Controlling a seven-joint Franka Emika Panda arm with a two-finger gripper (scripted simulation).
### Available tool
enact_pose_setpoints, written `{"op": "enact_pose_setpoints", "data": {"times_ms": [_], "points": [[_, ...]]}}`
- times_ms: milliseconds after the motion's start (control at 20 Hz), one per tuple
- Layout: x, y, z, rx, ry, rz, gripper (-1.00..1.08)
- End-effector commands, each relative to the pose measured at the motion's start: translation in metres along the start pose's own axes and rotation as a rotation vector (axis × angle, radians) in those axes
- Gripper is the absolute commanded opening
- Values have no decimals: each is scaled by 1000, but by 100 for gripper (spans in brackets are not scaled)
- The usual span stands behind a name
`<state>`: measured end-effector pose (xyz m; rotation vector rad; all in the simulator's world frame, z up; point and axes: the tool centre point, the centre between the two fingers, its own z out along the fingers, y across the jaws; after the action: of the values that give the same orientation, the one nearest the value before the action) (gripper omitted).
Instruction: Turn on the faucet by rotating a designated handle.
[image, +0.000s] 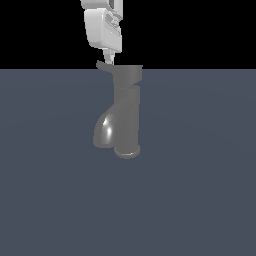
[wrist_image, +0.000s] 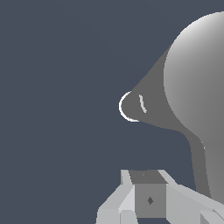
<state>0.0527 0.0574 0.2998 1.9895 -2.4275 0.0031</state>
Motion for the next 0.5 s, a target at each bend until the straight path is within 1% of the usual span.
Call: {"op": "enact_pose_setpoints", "data": {"times_ms": [0,300,450], "points": [[-1,-2,2,0,-3,12,-100],[-1,-2,2,0,-3,14,-100],[-4,8,2,0,-3,14,-100]]}}
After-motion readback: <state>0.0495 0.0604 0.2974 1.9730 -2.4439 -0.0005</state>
